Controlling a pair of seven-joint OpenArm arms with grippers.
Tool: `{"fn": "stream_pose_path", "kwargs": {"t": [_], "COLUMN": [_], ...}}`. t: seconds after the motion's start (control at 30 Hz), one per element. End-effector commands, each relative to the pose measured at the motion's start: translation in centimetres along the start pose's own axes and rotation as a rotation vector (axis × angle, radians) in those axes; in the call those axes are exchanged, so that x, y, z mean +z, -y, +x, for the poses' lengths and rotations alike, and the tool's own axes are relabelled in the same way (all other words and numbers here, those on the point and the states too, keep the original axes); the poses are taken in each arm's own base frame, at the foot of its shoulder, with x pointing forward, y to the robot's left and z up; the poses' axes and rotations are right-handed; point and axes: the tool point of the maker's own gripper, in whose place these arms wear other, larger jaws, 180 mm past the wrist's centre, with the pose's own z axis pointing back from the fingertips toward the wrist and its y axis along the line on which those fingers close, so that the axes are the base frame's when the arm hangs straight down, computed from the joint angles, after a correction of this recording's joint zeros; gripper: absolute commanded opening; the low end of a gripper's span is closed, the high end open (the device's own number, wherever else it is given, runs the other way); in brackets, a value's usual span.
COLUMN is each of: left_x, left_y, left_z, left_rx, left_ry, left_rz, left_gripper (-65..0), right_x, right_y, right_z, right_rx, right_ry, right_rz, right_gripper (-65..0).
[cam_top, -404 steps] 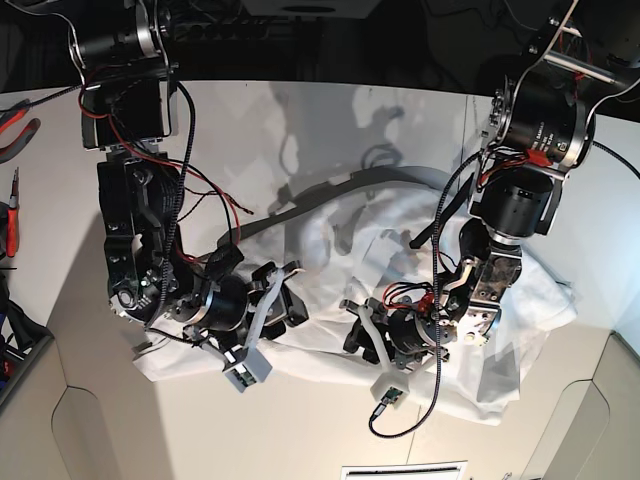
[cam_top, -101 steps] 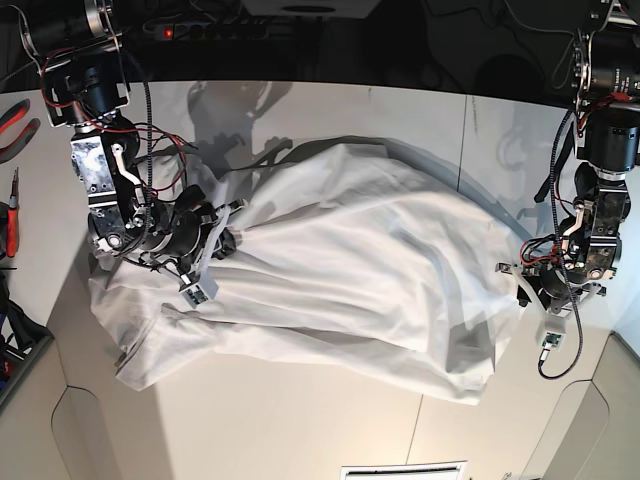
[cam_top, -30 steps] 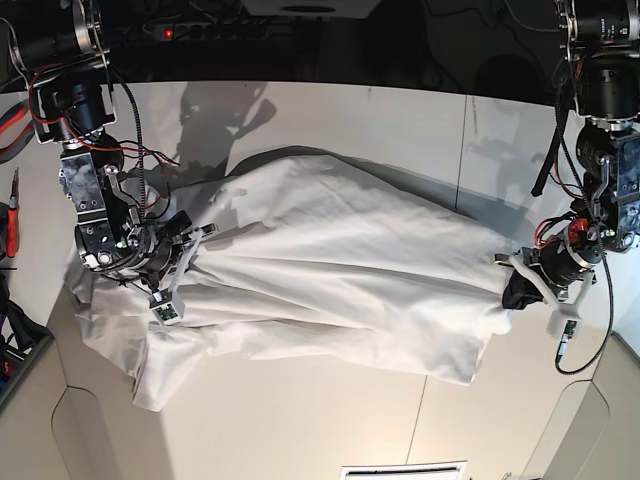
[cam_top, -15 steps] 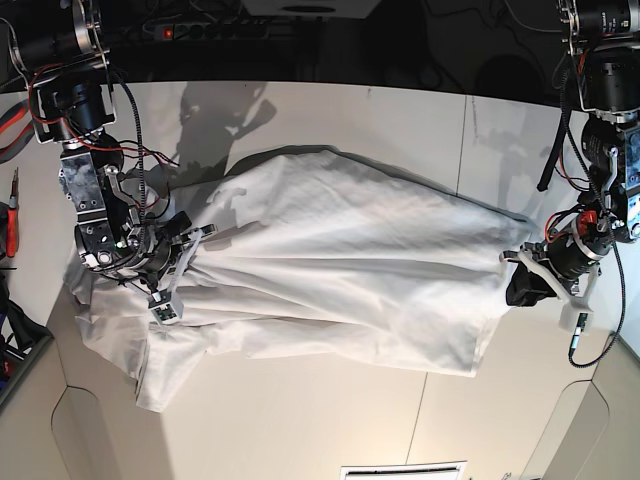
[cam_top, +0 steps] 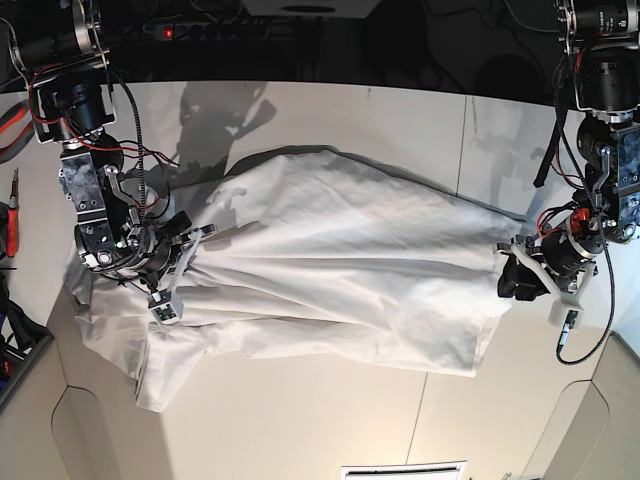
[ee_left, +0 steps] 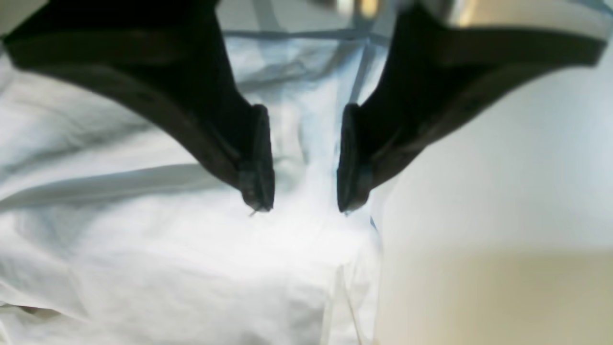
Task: Layout the t-shirt on the table in an organized manner, then fold the t-shirt properly
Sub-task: 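Pull the shirt edges apart with both grippers to stretch it flat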
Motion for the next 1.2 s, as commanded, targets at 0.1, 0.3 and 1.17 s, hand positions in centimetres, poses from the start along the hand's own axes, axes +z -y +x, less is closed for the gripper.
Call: {"fn": "stream_pose_path", "kwargs": {"t": [0.1,0.3,1.17], "left_x": [-0.3,-0.9,4.5], "left_y": [-0.3,0.2,-1.2], "left_z": [0.8,0.6,5.3], "left_rx": [0.023,0.068,0.315], "left_ry": [0.043,0.078,0.312], "left_rz": [-0.007,-0.016,-0.151], "left_gripper": [-39.4,-54.5,-65.0], "right_x": [0.2,0.2,0.2], "right_y": [1.5,1.3,1.7], "right_z": [-0.8,-0.7,-1.1], "right_rx": [0.004,0.003,-0.019], "right_ry": [-0.047,-0.046,-0.06], "right_rz": [-0.046,-0.044,-0.065], "right_gripper": [-65.0,-65.0,-65.0]}}
